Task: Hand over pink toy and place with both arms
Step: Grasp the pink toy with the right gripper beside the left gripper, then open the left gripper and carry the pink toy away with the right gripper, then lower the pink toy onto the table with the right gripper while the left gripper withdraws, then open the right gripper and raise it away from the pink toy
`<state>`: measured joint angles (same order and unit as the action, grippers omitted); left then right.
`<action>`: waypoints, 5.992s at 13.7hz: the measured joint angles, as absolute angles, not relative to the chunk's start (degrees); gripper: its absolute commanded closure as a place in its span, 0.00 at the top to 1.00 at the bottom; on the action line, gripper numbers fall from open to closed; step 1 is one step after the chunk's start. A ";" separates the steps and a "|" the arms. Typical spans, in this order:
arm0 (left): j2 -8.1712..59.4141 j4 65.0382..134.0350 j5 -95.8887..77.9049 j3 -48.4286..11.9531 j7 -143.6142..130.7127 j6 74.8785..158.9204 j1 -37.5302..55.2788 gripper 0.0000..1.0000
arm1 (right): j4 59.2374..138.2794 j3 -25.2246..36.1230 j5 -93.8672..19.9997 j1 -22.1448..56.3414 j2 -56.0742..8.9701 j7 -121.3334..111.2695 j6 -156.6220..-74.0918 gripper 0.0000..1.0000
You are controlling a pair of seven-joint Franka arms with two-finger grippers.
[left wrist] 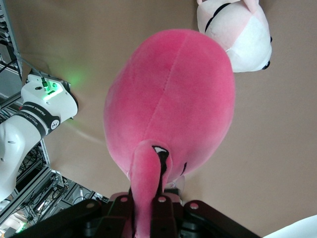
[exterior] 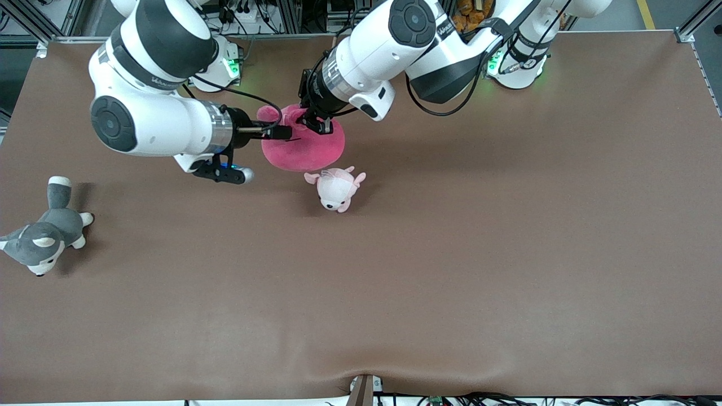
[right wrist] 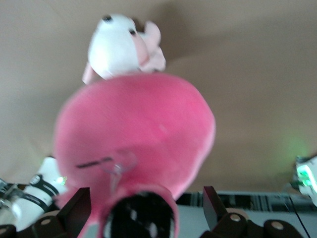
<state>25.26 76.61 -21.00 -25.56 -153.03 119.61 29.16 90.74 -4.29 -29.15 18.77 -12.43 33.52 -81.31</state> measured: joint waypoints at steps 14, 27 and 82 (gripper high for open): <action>25.15 76.37 -21.01 -25.30 -153.01 119.61 27.85 0.05 | 90.68 -4.26 -30.69 19.19 -12.26 33.57 -81.29 0.00; 16.25 75.36 -20.30 -23.97 -124.33 104.88 13.46 1.00 | 90.99 -2.66 -25.60 6.40 -12.35 23.93 -80.54 0.00; -5.75 91.68 3.53 -2.87 -8.28 81.89 4.45 1.00 | 92.34 -5.11 -0.01 -4.13 1.37 2.26 -81.77 1.00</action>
